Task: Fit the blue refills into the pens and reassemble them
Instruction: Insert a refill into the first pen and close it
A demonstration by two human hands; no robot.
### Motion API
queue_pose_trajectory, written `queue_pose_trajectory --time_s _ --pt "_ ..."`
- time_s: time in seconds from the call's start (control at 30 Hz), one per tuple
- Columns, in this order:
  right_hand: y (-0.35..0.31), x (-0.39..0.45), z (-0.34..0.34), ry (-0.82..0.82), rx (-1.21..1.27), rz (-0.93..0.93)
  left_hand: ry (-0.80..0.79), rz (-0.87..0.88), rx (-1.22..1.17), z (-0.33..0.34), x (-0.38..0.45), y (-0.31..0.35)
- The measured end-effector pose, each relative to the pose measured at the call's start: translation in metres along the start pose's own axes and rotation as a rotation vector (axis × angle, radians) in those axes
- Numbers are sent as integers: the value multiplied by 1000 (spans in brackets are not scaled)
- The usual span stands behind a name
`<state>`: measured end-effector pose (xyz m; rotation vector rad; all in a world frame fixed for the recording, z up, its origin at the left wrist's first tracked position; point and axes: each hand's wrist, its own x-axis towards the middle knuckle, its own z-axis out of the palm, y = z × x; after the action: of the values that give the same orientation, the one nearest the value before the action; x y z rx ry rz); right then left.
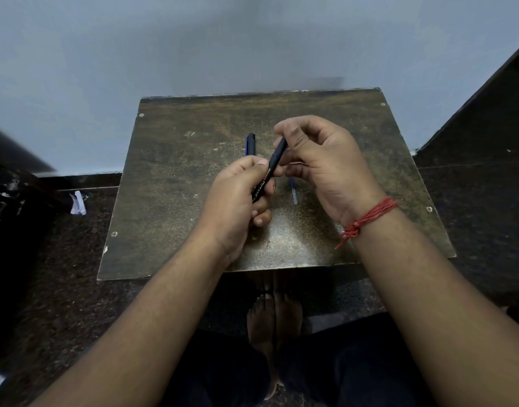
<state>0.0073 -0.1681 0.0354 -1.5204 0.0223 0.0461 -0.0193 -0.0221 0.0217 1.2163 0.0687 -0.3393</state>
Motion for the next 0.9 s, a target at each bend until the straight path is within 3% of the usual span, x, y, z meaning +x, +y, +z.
queue_pose_trajectory --time_s 0.3,0.7,0.9 --pt "-2 1 1 -58 98 -20 -80 -69 -67 3 -1 1" --pt "-4 2 6 37 61 -23 26 85 113 9 -2 -2" --pt "-6 2 9 77 114 14 112 211 343 8 0 -5"
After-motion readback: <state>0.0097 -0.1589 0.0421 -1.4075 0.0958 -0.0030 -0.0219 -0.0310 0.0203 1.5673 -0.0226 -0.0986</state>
